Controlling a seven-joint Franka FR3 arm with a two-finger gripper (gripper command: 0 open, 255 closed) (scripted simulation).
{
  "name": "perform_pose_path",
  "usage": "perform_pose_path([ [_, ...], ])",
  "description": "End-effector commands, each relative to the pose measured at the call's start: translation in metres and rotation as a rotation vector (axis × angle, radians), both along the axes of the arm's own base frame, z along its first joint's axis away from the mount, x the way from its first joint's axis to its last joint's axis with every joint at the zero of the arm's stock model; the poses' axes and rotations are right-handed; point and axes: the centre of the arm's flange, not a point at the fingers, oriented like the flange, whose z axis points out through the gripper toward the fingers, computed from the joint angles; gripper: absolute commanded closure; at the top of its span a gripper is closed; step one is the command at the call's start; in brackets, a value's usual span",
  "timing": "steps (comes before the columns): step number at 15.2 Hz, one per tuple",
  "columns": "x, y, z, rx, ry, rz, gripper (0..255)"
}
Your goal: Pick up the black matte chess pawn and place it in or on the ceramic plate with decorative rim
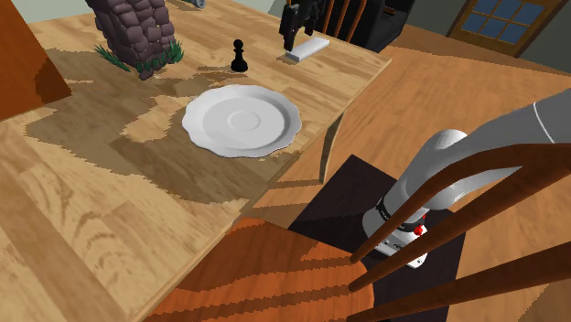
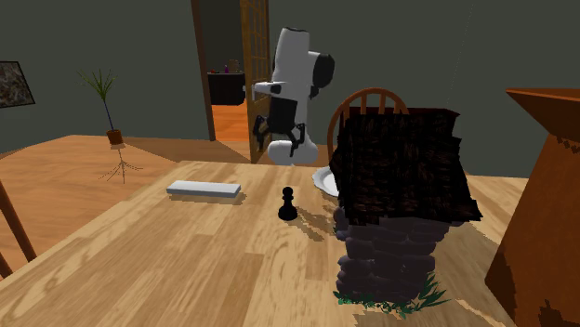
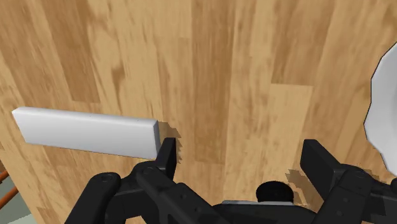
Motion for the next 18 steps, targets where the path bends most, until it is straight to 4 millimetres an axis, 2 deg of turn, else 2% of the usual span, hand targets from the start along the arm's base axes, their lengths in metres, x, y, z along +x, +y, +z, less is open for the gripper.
perform_pose_path([
  [1,0.026,0.016,-0.001,-0.004,0.011,-0.012,0],
  [11,0.154,0.078,-0.01,-0.031,0.059,-0.066,0],
  [12,0.155,0.079,-0.01,-0.032,0.06,-0.066,0],
  [18,0.158,0.073,-0.041,-0.032,0.06,-0.066,0],
])
